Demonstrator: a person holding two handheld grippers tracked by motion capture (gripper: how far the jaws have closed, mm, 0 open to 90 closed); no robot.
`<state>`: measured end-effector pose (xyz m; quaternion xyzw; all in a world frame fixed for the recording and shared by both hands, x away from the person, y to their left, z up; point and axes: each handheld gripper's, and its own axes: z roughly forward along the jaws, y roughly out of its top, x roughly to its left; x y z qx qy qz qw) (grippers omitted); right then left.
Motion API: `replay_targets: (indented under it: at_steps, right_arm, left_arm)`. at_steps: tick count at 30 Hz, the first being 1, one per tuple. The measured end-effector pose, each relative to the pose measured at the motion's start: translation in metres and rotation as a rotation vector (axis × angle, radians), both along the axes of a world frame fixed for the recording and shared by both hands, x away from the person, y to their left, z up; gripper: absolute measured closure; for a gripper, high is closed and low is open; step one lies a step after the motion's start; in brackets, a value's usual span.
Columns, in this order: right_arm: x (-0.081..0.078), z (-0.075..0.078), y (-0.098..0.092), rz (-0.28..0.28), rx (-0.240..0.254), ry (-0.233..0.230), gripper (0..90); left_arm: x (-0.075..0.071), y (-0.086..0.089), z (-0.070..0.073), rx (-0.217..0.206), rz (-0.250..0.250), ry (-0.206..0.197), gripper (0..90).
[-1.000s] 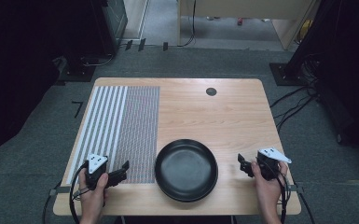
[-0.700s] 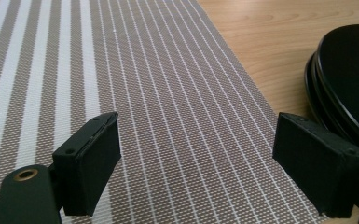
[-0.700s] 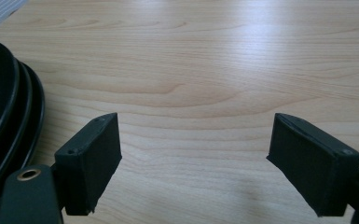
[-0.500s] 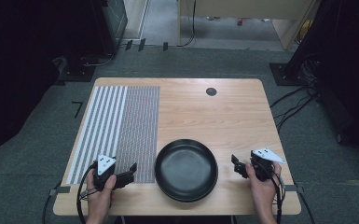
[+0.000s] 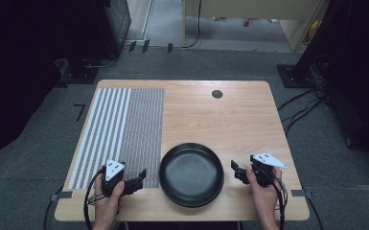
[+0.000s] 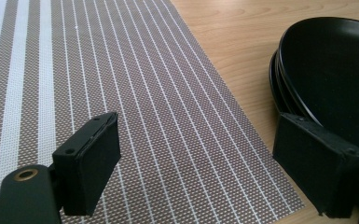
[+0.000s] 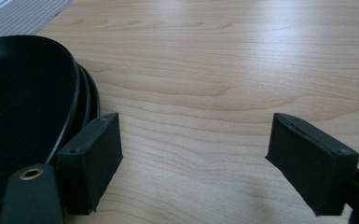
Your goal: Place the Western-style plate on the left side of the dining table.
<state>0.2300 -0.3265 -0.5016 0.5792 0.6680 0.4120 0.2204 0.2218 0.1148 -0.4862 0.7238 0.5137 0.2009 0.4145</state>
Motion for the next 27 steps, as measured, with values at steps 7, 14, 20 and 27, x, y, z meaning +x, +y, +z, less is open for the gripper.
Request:
replay_targets:
  at_steps: [7, 14, 20, 27]
  right_arm:
    - [-0.001, 0.000, 0.008, 0.032, 0.026, -0.010, 21.7]
    - [-0.001, -0.001, 0.016, 0.074, 0.051, -0.008, 23.0]
    - [-0.002, 0.000, 0.021, 0.076, 0.067, -0.015, 25.6]
    - [-0.003, 0.004, 0.026, 0.095, 0.097, -0.045, 24.8]
  left_arm:
    - [-0.001, -0.007, -0.001, 0.002, -0.016, 0.004, 14.8]
    - [-0.003, -0.014, -0.001, 0.007, -0.032, 0.003, 14.8]
    - [-0.004, -0.019, -0.001, -0.003, -0.046, 0.011, 14.8]
    - [-0.006, -0.025, -0.001, -0.010, -0.064, 0.012, 14.8]
